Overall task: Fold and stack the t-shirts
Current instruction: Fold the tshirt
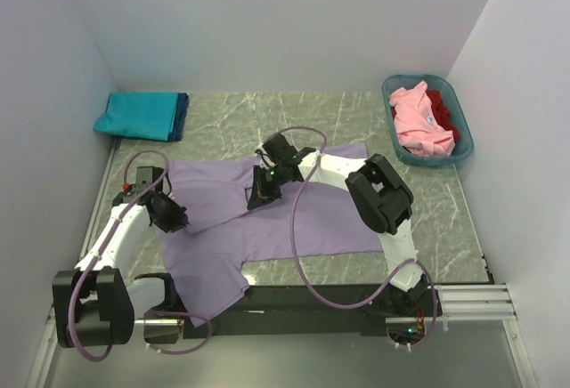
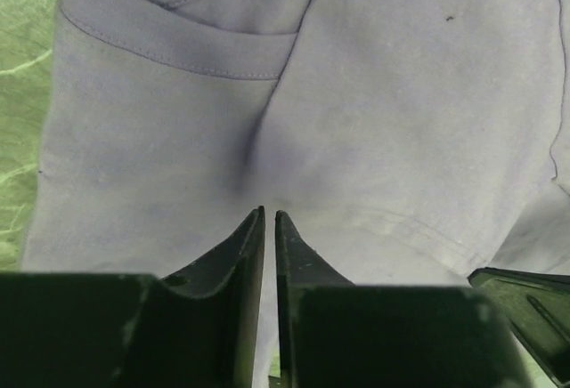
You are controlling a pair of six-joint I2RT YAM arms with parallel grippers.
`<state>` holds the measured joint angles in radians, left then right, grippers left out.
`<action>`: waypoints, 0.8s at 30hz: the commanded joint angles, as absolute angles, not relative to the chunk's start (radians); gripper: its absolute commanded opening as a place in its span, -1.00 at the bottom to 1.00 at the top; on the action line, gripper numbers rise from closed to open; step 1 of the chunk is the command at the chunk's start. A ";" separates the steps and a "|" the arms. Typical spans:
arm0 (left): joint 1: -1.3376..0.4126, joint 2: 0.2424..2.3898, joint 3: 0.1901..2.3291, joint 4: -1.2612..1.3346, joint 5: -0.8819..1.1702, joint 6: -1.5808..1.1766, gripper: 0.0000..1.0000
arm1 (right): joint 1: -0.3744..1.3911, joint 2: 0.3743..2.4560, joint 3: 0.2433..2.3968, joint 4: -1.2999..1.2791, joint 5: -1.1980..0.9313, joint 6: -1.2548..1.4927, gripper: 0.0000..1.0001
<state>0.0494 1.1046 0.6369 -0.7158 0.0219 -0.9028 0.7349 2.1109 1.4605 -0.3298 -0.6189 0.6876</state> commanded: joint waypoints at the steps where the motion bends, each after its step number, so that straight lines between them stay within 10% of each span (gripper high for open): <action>1: 0.054 1.106 0.644 -0.718 0.049 -0.885 -0.67 | 0.730 2.057 1.489 -0.365 -0.632 0.660 -0.86; 15: 0.057 1.107 0.788 -0.678 -0.093 -0.893 0.38 | 0.623 1.954 1.523 -0.486 -0.316 0.519 -0.37; 24: 0.064 1.503 1.064 -0.491 -0.172 -0.802 0.03 | 0.322 1.940 1.491 -0.428 -0.224 0.528 -0.35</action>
